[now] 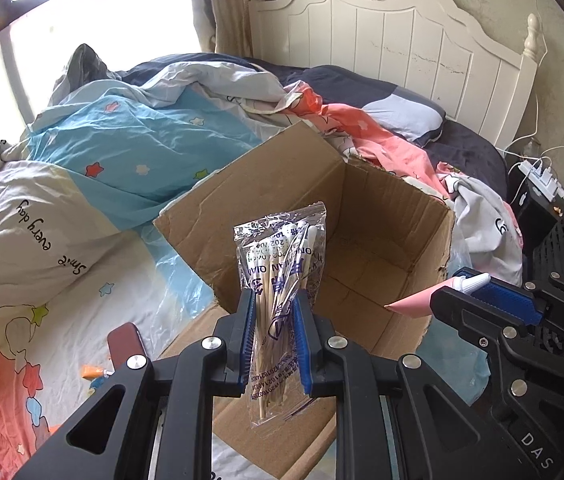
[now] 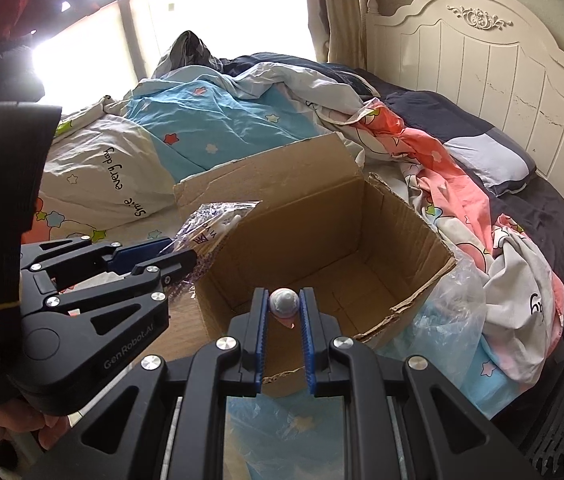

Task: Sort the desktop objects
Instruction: 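Carry the pink tube and toothpick bag with both tools over the cardboard box, then open both tools to drop the tube and toothpick bag into the box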

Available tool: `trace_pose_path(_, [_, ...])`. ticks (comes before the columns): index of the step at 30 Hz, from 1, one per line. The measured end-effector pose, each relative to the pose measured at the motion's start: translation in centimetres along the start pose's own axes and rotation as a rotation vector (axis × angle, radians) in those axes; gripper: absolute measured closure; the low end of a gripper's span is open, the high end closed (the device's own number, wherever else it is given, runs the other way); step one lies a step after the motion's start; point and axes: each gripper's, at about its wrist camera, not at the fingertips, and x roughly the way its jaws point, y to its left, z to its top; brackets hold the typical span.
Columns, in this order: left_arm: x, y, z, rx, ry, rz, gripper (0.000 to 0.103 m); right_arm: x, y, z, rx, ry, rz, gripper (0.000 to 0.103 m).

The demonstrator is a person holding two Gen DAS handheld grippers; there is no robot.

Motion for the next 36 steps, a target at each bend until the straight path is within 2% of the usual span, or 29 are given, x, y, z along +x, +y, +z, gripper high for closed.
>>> trace_pose_path(10, [3.5, -0.5, 0.7, 0.019, 0.015, 0.015, 0.085, 2.5, -0.4, 0.1, -0.036, 0.017, -0.016, 0.088])
trace_pose_path(15, [4.8, -0.1, 1.1, -0.004, 0.031, 0.004, 0.085, 3.5, -0.5, 0.2, -0.055, 0.031, -0.036, 0.088])
trace_pose_path(20, [5.6, 0.1, 0.8, -0.004, 0.040, 0.007, 0.085, 4.0, -0.6, 0.4, -0.057, 0.044, -0.011, 0.088])
trace_pose_path(34, [6.4, -0.2, 1.6, 0.007, 0.048, 0.007, 0.084, 5.0, -0.6, 1.2, -0.079, 0.046, -0.033, 0.088])
trace_pose_path(35, [6.4, -0.2, 1.7, 0.007, 0.050, 0.007, 0.077, 5.0, -0.6, 1.2, -0.083, 0.046, -0.040, 0.087])
trace_pose_path(36, [6.4, -0.2, 1.7, 0.006, 0.053, 0.019, 0.061, 5.1, -0.6, 1.2, -0.082, 0.046, -0.057, 0.087])
